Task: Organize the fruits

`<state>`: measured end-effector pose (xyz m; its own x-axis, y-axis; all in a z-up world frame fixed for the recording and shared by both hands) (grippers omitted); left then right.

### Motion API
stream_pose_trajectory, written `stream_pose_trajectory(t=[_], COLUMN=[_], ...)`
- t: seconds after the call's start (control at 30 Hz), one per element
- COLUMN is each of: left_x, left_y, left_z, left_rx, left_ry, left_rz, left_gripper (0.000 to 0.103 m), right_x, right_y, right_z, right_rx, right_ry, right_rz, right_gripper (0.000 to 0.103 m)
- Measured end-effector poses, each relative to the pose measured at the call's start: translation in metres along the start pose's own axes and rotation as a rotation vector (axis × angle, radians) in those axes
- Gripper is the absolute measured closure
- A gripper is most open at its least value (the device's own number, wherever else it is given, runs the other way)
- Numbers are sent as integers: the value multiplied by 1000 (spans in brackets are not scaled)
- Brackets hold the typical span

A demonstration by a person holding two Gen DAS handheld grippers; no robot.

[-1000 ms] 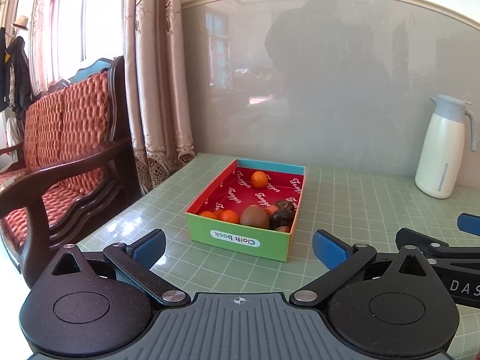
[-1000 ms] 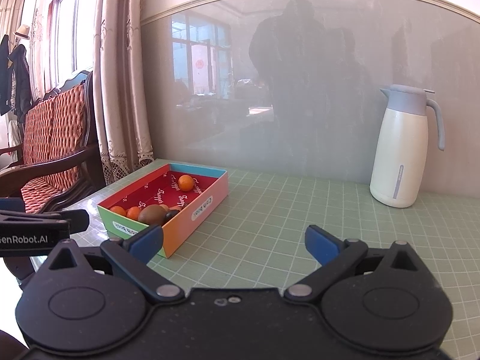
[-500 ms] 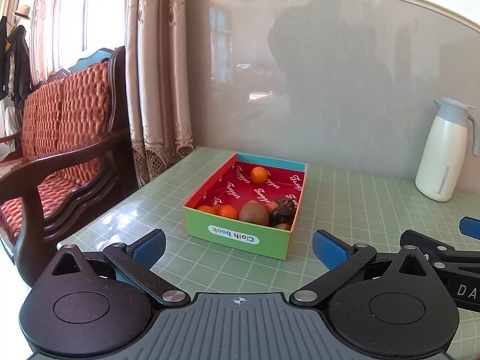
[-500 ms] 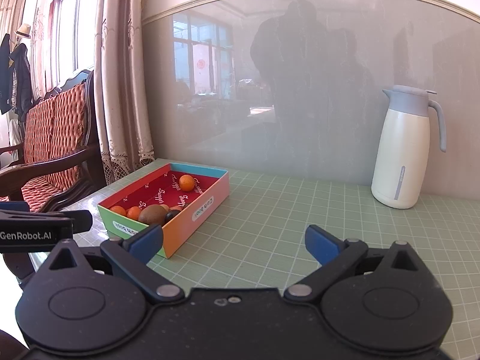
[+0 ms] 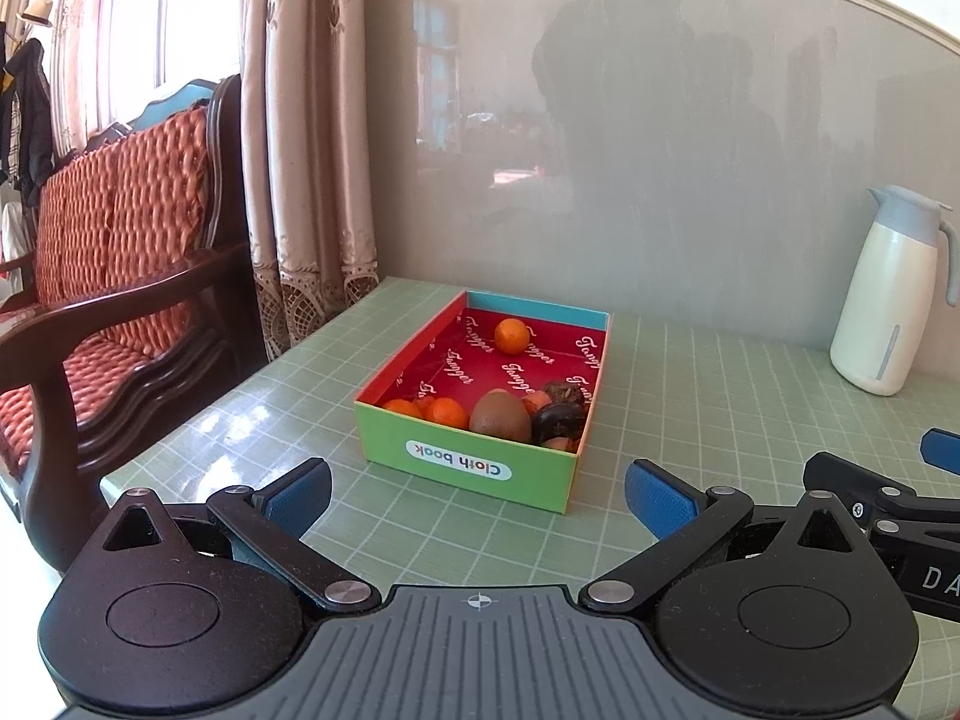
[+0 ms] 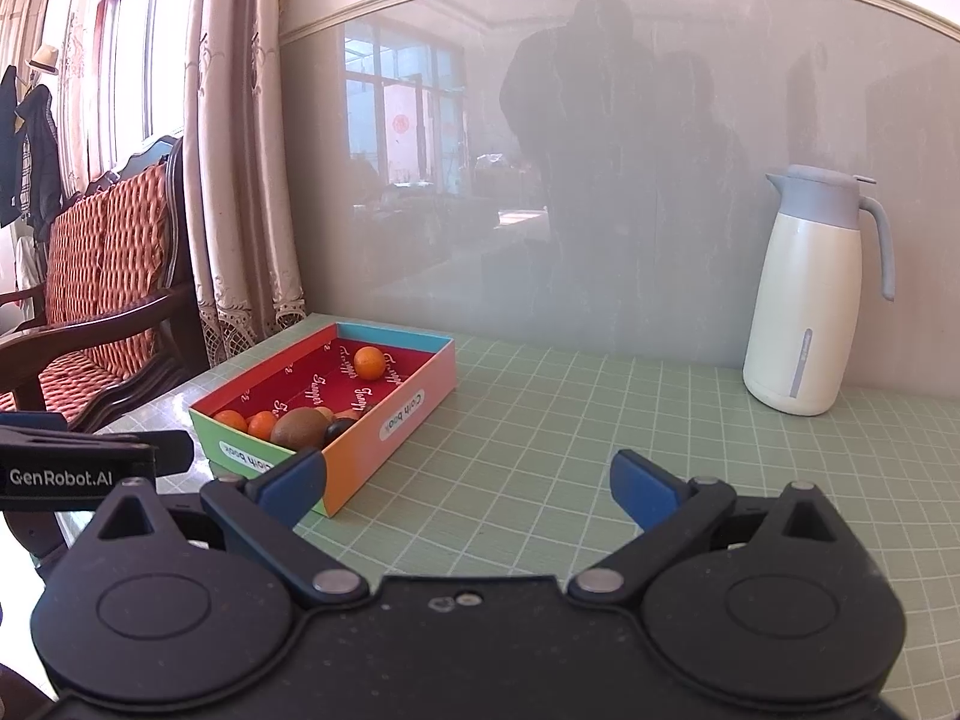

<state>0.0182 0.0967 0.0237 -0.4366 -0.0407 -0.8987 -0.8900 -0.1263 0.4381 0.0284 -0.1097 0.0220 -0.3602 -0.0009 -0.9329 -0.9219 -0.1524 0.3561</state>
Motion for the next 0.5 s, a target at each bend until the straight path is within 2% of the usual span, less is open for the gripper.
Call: stream_pose_trajectory(t=[0.13, 0.3, 0.4, 0.5], left_x=[-1, -3, -5, -7], left_y=[-6, -7, -6, -7], left_z=[-1, -1, -2, -4], left_rx=[1, 9, -15, -8], left_ry=[-1, 9, 7, -1], left_rz=[5, -27, -48, -43], left_gripper=[0, 0, 0, 0], right_x=[0, -1, -1, -1], right_y=[-1, -6, -9, -9], right_z=[-1, -3, -4, -5], right_rx=[1, 5, 7, 7], right_ry=[0, -5, -6, -8], right_rz=[1, 2, 6, 6], right_gripper=[2, 2, 2, 2])
Point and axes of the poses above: each gripper's, at about its wrist camera, not at the fingertips, and y roughly against the way its jaws point, z to its left, x to its underside, the point moved 3 cm from there along -y, roughly the way its jaws point, and after that the axes turned 4 degrees about -z, right-handed, at the moved point
